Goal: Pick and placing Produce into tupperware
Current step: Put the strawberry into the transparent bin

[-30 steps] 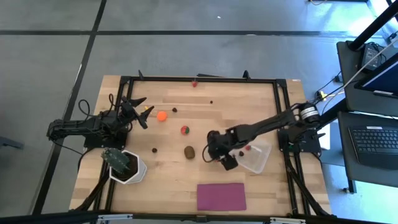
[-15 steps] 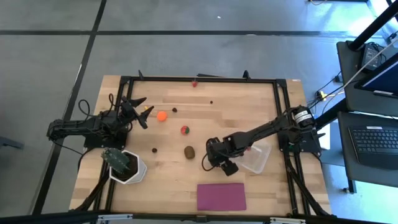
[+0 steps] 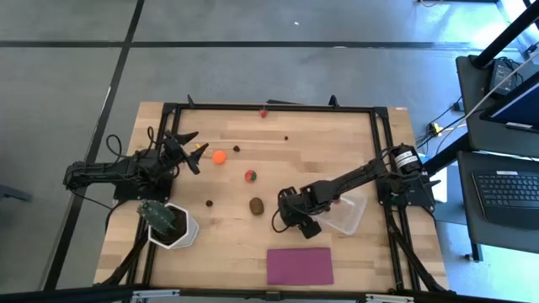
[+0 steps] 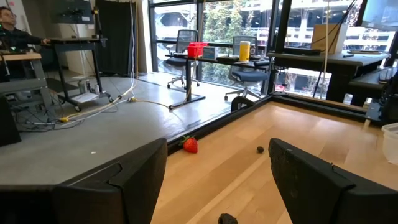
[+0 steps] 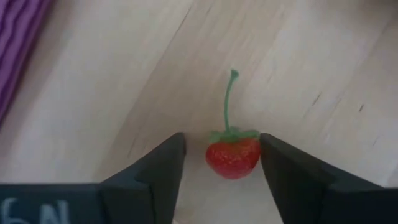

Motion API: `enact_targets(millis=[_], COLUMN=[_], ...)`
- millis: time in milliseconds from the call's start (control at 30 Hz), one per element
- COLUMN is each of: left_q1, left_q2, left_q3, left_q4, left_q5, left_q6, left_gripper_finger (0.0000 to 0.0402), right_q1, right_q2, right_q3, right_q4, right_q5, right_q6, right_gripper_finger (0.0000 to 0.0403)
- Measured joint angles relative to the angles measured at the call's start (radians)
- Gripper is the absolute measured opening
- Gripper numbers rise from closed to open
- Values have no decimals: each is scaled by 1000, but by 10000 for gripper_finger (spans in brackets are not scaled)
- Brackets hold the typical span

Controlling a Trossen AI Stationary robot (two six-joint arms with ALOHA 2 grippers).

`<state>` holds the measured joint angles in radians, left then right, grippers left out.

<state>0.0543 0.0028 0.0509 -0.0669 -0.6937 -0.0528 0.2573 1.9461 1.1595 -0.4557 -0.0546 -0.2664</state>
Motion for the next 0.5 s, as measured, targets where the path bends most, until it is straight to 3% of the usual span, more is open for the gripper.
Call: enact_targets(millis=[267, 500], left_q1=[0, 0], left_q2=[0, 0], left_q3=[0, 0], left_q4=[0, 0], left_q5=[0, 0], left_q6=[0, 0], left_gripper_finger=[274, 274], right_q1=[0, -27], right_q2=[3, 10], right_q3=[6, 120], right_q4=[-20, -218], right_q5=[6, 63], right_q6=[56, 49], right_gripper_finger=[118, 116])
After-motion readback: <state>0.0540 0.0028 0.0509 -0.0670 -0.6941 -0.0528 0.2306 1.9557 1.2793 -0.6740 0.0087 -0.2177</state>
